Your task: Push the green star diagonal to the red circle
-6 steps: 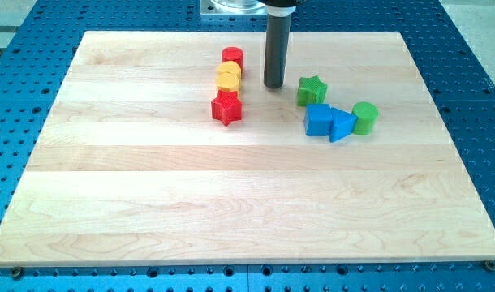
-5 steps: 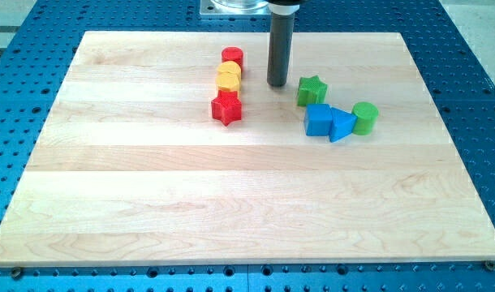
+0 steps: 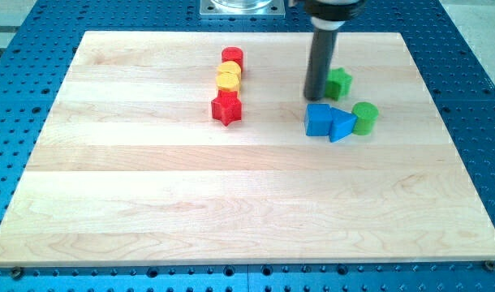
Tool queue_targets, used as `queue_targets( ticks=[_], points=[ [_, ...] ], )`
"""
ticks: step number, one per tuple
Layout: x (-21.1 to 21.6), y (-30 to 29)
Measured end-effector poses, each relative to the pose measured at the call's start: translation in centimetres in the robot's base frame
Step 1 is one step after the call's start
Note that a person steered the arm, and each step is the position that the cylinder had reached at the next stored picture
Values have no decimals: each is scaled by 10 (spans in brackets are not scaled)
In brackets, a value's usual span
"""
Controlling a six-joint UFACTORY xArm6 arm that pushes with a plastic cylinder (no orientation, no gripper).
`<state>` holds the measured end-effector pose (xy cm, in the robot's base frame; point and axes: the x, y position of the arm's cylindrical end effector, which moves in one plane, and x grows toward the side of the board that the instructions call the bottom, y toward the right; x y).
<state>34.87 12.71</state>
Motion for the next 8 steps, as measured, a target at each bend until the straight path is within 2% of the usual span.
queue_targets(
  ticks=[1,2,3,4,6,8],
  points=[
    [-9,8],
    [-35,8],
    [-36,-14],
    [-50,-8],
    [-38,79],
    [-60,94]
  ],
)
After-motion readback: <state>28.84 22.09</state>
